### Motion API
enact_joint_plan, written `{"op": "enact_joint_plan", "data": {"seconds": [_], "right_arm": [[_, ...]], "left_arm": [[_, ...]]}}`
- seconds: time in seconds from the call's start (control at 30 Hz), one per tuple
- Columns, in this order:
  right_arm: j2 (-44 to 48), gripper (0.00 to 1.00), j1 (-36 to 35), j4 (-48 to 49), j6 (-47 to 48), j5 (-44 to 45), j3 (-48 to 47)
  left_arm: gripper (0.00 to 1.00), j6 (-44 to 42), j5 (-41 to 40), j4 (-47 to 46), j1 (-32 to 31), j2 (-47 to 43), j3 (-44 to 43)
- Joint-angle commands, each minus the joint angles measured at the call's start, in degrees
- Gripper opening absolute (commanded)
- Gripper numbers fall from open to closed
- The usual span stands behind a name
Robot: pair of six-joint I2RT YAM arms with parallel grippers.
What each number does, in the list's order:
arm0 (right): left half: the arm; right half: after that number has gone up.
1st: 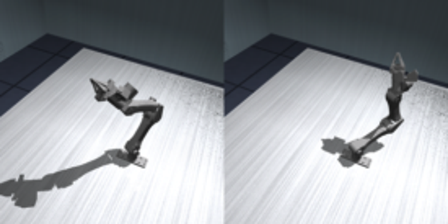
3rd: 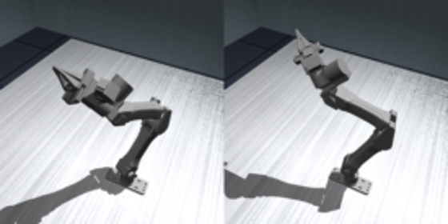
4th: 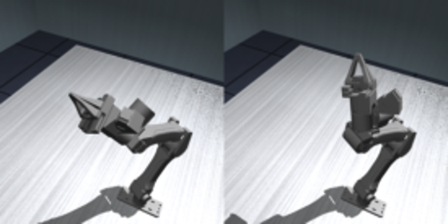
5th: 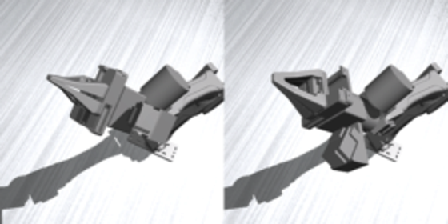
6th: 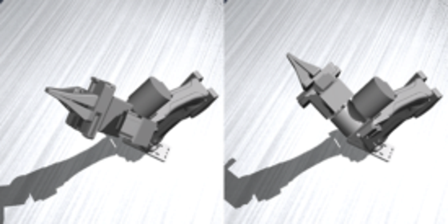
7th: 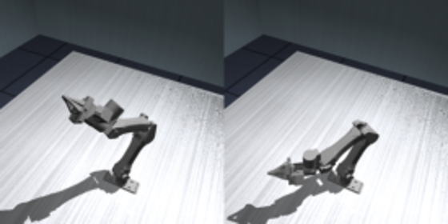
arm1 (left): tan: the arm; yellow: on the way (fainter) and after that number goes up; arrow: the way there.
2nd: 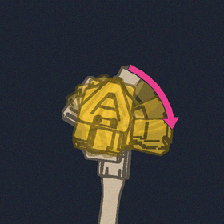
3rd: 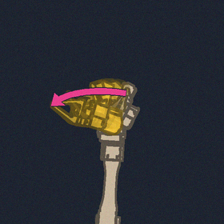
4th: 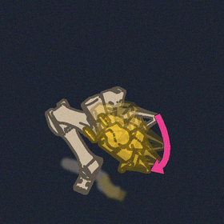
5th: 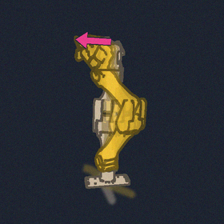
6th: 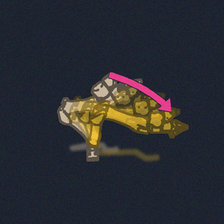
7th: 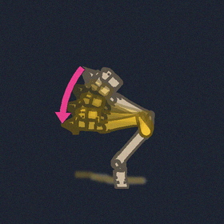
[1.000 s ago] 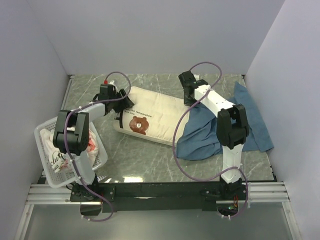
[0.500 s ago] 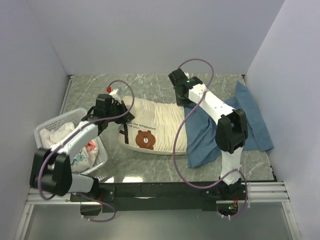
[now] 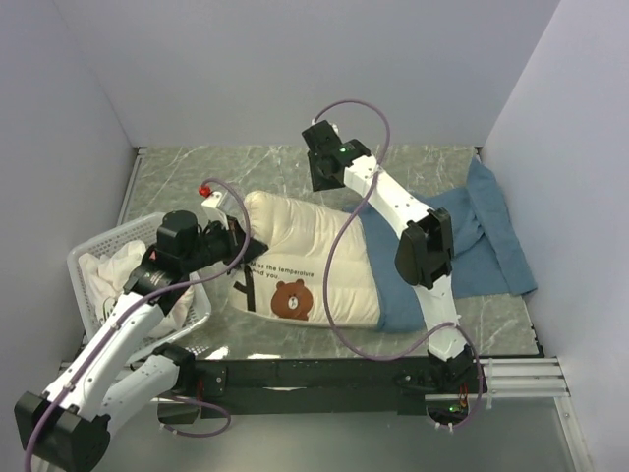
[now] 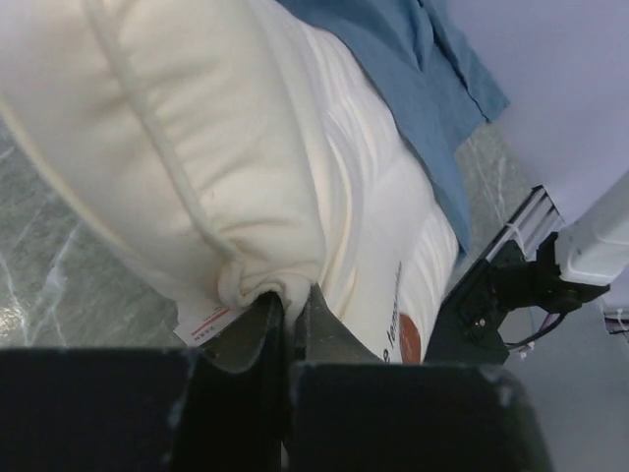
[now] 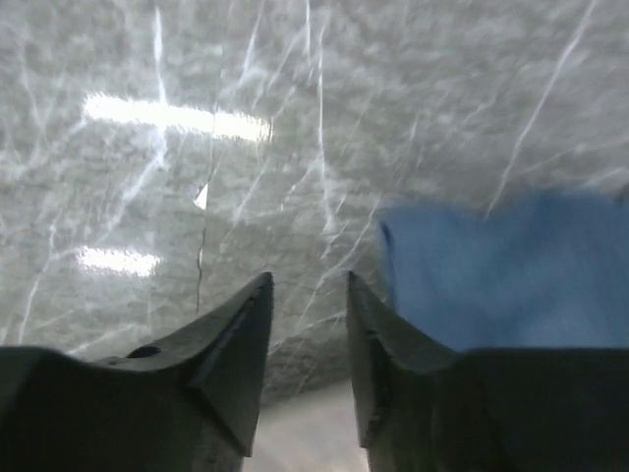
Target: Put the pillow into the pillowcase
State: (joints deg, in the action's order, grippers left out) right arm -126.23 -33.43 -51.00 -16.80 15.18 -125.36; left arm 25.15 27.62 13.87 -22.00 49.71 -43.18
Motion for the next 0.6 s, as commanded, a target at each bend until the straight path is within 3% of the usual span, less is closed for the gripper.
{"op": "enact_joint_plan", "data": {"seconds": [0.0,0.13,0.3,0.57], "right_arm": [[0.6,0.47,0.2,1.3,0.2,0.3,2.3],[8.3,0.65,-0.5,4.8,-1.5,6.2,15.6],[20.9,0.73,0.0,3.5,-6.0,14.2,25.3],[38.7,0.73,-0.1,5.7,-11.2,12.8,47.4]], "left_arm": [[0.01,1.9,5.4,-1.2,-1.0,-1.5,-0.5],[0.01,5.5,1.4,-2.9,-0.9,0.2,2.1],[0.01,9.4,-8.4,-0.4,-0.9,2.9,2.2],[0.01,18.3,-22.9,1.3,-0.9,5.7,4.0]]}}
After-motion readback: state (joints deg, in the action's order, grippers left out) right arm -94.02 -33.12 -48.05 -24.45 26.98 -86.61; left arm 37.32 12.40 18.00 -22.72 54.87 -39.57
